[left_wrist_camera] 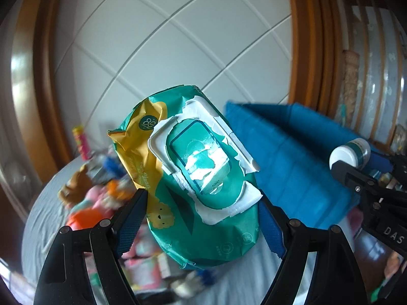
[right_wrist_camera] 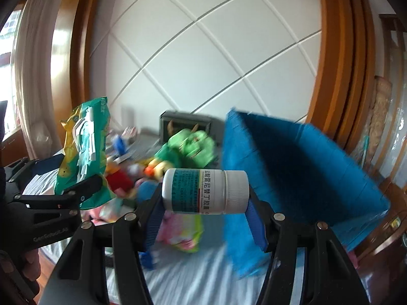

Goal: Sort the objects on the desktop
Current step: 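Carry the wipe pack with the left tool while the right tool carries the bottle into the blue crate, then open the left tool dropping the wipe pack while the right tool releases the bottle in the crate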

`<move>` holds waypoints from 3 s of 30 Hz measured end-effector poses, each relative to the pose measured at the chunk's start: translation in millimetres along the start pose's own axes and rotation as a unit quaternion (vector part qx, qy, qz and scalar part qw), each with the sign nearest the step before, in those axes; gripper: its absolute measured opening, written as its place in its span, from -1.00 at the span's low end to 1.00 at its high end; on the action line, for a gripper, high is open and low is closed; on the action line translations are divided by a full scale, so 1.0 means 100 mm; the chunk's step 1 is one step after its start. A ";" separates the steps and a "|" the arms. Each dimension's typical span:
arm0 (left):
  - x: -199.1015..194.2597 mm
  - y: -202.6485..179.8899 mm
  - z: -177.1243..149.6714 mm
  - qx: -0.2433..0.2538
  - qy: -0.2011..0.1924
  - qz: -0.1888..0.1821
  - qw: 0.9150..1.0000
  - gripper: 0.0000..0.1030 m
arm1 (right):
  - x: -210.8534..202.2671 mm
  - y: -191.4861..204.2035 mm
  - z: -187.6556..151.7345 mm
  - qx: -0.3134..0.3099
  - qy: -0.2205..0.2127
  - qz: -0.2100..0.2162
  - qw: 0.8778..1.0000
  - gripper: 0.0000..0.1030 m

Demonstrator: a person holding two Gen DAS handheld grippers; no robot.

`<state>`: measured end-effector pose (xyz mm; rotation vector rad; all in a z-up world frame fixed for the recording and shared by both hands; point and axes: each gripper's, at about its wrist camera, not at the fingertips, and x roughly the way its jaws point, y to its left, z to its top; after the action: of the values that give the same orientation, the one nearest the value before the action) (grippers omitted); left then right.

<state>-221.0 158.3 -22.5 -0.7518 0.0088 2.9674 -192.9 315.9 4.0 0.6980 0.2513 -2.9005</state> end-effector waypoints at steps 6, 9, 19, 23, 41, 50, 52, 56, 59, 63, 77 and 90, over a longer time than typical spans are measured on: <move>0.12 -0.81 0.43 0.016 0.003 -0.038 0.999 0.60 | -0.01 -1.00 0.20 -0.014 -0.009 -0.030 0.999 0.13; 0.31 -1.16 0.60 0.033 0.030 -0.064 0.997 0.60 | 0.16 -1.33 0.24 -0.013 0.018 -0.040 0.999 0.13; 1.06 -1.89 1.16 0.097 0.097 -0.083 0.987 0.60 | 0.92 -2.22 0.38 0.001 0.139 -0.056 0.989 0.13; 1.47 -2.06 1.30 0.101 0.125 -0.095 0.982 0.60 | 1.22 -2.58 0.43 0.006 0.187 -0.061 0.980 0.13; 3.60 -2.79 0.82 0.028 0.396 -0.001 0.918 0.60 | 3.32 -3.58 0.07 0.032 0.419 0.044 0.906 0.13; 3.71 -2.88 0.31 0.040 0.458 0.012 0.888 0.60 | 3.94 -3.21 -0.96 -0.057 0.546 0.072 0.833 0.12; 3.69 -2.94 0.26 0.052 0.462 0.009 0.885 0.60 | 4.01 -3.13 -1.20 -0.081 0.570 0.076 0.814 0.12; 3.70 -3.01 0.14 0.062 0.476 0.007 0.877 0.60 | 4.11 -3.06 -1.52 -0.095 0.598 0.079 0.792 0.13; 3.75 -3.01 0.07 0.063 0.485 0.019 0.872 0.60 | 4.18 -3.02 -1.71 -0.098 0.613 0.080 0.780 0.13; 3.82 -3.00 -0.01 0.048 0.503 0.018 0.863 0.63 | 4.26 -3.01 -1.92 -0.098 0.633 0.082 0.764 0.13; 3.81 -3.11 -0.11 0.043 0.532 0.002 0.845 0.71 | 4.14 -3.07 -1.56 -0.081 0.647 0.068 0.755 0.60; 3.86 -3.11 0.13 0.037 0.517 -0.018 0.855 0.74 | 4.12 -3.16 -1.31 -0.083 0.650 0.069 0.753 0.70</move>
<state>-540.4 498.2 -190.0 -2.1476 0.1650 2.1196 -555.5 606.9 -261.0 2.3897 0.5227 -1.6799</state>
